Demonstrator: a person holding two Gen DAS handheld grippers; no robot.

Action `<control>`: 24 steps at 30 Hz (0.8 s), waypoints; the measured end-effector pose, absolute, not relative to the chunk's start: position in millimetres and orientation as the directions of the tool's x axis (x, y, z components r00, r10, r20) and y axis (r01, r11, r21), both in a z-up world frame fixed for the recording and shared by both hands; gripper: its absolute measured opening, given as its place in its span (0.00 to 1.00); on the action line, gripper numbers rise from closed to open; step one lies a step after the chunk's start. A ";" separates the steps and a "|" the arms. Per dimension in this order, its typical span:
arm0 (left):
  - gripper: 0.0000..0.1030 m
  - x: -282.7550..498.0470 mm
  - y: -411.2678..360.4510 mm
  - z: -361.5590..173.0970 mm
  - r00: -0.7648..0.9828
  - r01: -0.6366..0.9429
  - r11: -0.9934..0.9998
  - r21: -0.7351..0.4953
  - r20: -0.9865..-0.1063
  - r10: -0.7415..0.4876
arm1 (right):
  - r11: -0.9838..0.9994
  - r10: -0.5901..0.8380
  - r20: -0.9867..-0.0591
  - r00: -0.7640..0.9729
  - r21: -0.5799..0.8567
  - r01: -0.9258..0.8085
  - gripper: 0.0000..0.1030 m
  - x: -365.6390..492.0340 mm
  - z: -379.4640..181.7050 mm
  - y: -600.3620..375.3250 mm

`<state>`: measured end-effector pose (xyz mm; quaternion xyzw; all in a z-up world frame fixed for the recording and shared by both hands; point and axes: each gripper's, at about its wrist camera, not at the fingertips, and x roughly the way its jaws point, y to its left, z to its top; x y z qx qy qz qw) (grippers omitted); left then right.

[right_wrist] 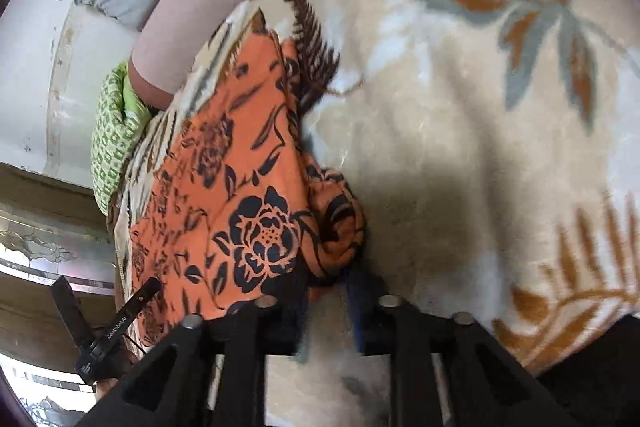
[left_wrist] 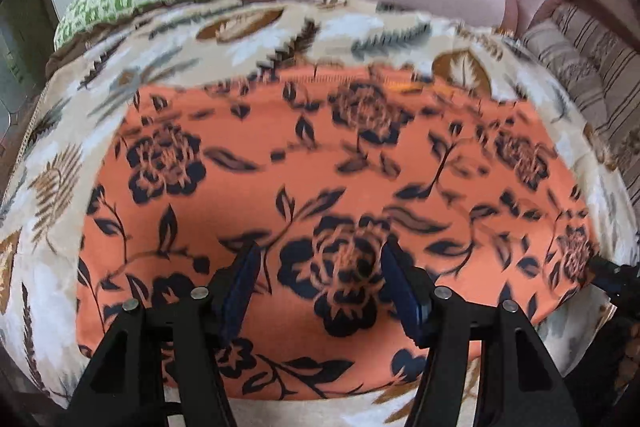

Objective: Fold small clothes

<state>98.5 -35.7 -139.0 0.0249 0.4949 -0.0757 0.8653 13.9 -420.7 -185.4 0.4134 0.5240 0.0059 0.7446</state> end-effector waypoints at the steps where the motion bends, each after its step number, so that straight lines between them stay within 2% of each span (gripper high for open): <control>1: 0.62 100.5 -36.5 -137.8 0.501 0.160 0.987 -0.033 -0.858 -0.110 | 0.664 0.427 -0.772 0.471 0.622 0.416 0.73 14.0 -178.1 -424.8; 4: 0.62 107.7 -40.2 -151.2 0.464 0.158 0.987 -0.016 -0.881 -0.089 | 0.661 0.415 -0.727 0.547 0.654 0.368 0.74 27.4 -155.0 -442.7; 8: 0.64 106.2 -42.5 -161.1 0.475 0.156 0.988 -0.001 -0.877 -0.075 | 0.599 0.538 -0.638 0.551 0.749 0.283 0.74 79.7 -162.6 -449.4; 14: 0.66 106.5 -38.1 -162.5 0.469 0.151 0.988 -0.025 -0.878 -0.094 | 0.609 0.612 -0.642 0.461 0.755 0.244 0.74 158.2 -196.1 -437.3; 17: 0.68 106.4 -38.4 -163.8 0.473 0.153 0.988 -0.027 -0.876 -0.097 | 0.624 0.609 -0.681 0.407 0.728 0.283 0.74 181.6 -215.7 -429.4; 18: 0.68 106.1 -38.5 -164.1 0.474 0.155 0.988 -0.027 -0.875 -0.099 | 0.631 0.618 -0.688 0.380 0.723 0.281 0.71 184.3 -220.5 -426.8; 19: 0.68 105.9 -38.5 -164.3 0.475 0.157 0.987 -0.028 -0.874 -0.101 | 0.649 0.610 -0.702 0.367 0.709 0.276 0.61 186.9 -221.3 -423.9; 20: 0.68 106.0 -37.7 -164.3 0.475 0.161 0.987 -0.031 -0.874 -0.105 | 0.681 0.593 -0.724 0.351 0.684 0.262 0.48 187.9 -219.3 -419.6; 21: 0.69 105.9 -36.5 -164.5 0.475 0.163 0.986 -0.037 -0.873 -0.111 | 0.692 0.590 -0.730 0.344 0.677 0.250 0.22 188.6 -214.5 -416.0; 24: 0.70 106.0 -35.3 -165.4 0.479 0.169 0.985 -0.044 -0.869 -0.121 | 0.756 0.513 -0.750 0.417 0.625 0.195 0.14 183.5 -185.4 -407.4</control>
